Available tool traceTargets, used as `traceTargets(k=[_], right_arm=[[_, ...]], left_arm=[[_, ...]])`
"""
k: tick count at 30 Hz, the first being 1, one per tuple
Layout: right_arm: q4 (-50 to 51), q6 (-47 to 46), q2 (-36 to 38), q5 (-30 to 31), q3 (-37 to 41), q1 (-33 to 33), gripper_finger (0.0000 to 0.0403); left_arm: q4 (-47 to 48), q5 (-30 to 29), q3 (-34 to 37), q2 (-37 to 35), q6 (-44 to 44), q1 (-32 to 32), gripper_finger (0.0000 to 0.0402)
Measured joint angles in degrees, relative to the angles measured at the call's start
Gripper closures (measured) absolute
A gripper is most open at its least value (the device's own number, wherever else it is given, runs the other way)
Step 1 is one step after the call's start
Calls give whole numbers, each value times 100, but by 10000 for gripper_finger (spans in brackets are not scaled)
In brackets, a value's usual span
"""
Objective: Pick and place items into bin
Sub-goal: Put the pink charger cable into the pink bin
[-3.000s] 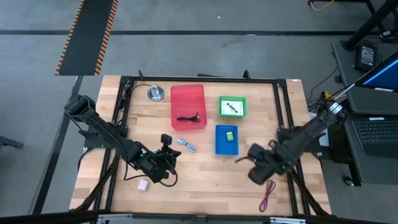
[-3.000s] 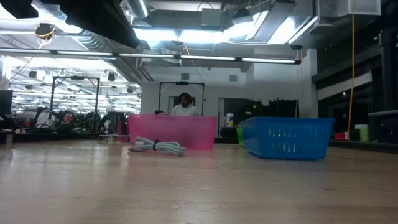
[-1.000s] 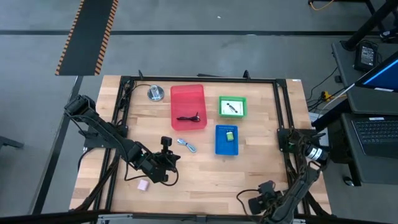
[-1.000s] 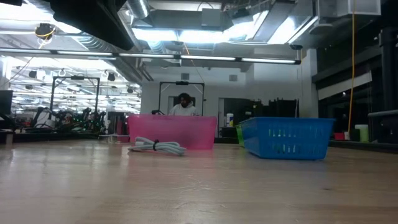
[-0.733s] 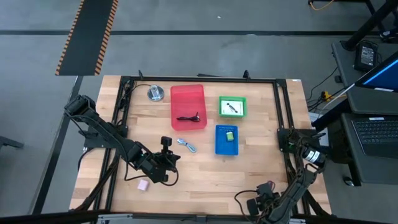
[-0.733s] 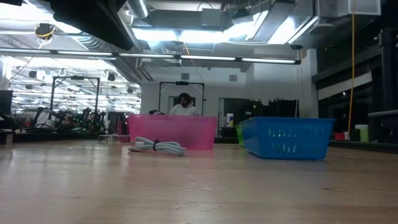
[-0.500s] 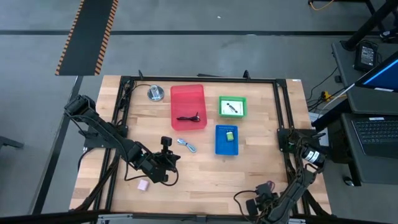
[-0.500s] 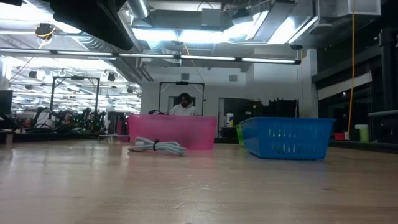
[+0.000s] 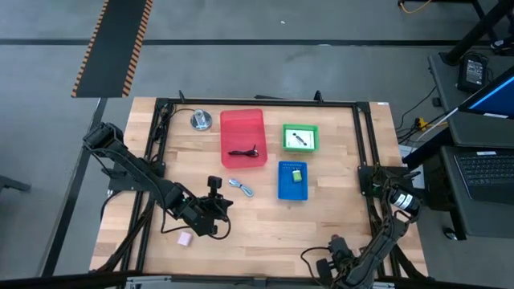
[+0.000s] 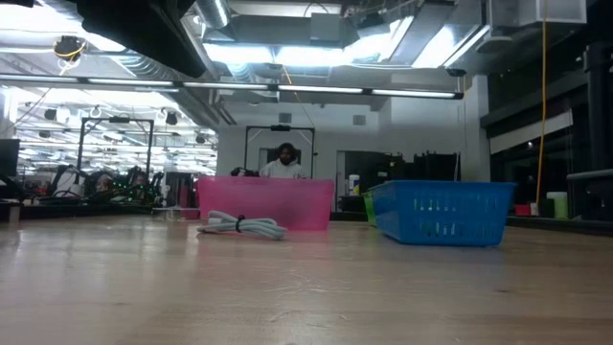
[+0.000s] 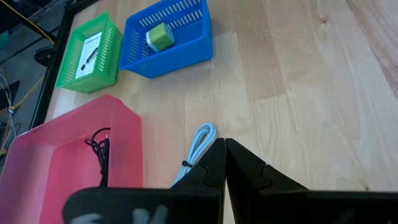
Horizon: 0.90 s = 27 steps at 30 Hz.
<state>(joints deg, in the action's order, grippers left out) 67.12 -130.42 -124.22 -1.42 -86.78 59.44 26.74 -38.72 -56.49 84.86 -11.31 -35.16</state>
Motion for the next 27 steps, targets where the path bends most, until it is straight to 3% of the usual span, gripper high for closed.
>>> traceTargets(k=[8,16,27], right_arm=[[45,170,161,380,19,20,401],[531,639,717,1880,17,7,402],[1096,1652,1079,3450,11,-169,403]], left_arm=[[3,0,0,0,89,-7,400],[102,3,0,0,280,-7,400],[352,61,0,0,502,-7,401]])
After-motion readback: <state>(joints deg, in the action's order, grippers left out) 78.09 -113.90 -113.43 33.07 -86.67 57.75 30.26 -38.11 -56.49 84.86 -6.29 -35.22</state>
